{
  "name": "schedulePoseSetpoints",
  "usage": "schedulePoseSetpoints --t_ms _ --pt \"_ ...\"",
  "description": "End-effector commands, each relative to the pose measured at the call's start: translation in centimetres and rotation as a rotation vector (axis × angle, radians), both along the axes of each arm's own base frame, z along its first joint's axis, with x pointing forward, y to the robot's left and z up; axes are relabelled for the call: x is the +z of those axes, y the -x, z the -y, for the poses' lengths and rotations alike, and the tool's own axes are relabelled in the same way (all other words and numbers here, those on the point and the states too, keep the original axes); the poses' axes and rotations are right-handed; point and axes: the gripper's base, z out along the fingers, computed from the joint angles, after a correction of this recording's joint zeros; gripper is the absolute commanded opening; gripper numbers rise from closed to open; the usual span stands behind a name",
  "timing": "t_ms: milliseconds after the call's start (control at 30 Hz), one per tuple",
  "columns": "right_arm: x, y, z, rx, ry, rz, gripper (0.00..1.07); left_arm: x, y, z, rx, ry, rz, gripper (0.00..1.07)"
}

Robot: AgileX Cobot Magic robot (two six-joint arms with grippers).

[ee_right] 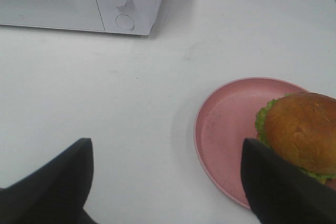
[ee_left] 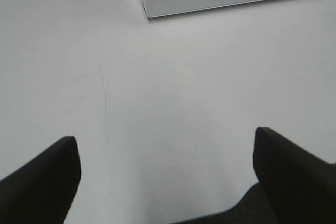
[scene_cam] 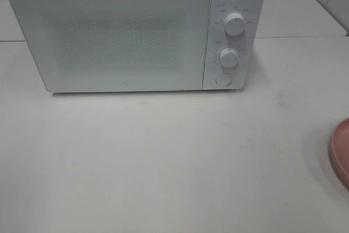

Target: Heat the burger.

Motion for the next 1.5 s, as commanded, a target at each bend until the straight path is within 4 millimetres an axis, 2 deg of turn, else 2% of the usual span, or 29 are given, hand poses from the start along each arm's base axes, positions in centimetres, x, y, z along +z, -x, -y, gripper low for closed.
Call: schedulePoseSetpoints --t_ms 33,467,767,1500 --pt "-0.1 0.4 0.1 -0.005 -0.001 0.023 0.75 0.1 0.0 0.1 -0.005 0.016 0.021 0.82" --pt "-0.1 0.4 0.1 -0.005 -0.001 0.023 0.75 0.1 0.1 0.0 0.05 0.014 0.026 0.82" --pt "-0.1 0.4 0.1 -0.005 -0.001 0.023 0.75 0.1 2.3 -0.3 0.201 0.026 0.17 0.82" --pt "-0.1 0.4 0.1 -0.005 -0.001 0.023 0.75 0.1 2.2 -0.2 0.208 0.026 0.165 0.82"
